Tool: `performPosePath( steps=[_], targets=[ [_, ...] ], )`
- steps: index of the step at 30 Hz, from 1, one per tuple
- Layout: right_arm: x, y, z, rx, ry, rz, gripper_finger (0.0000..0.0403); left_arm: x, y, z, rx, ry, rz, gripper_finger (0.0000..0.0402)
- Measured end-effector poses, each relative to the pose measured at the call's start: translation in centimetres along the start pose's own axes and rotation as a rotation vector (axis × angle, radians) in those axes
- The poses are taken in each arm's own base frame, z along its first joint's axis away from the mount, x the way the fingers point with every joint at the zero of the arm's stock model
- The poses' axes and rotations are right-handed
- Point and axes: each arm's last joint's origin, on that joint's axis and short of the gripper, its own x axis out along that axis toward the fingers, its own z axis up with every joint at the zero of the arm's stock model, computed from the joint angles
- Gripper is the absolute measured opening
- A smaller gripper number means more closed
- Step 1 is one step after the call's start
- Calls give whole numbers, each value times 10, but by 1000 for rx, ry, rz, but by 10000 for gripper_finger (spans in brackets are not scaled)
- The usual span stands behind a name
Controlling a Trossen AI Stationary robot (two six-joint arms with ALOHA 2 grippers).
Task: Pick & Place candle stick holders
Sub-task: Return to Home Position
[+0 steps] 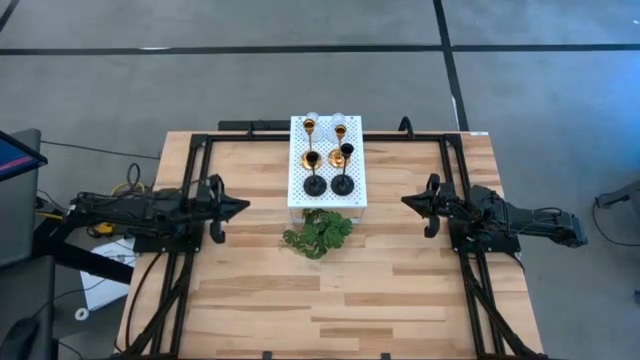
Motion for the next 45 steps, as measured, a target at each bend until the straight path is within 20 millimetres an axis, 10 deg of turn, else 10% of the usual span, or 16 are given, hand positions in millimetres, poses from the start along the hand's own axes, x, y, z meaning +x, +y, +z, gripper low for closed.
performPosePath(
  steps=[12,45],
  targets=[
    [0,0,0,-10,0,0,0,6,2,-42,-32,34,-21,5],
    [0,0,0,-8,0,0,0,7,3,-42,-61,31,9,5]
  ],
)
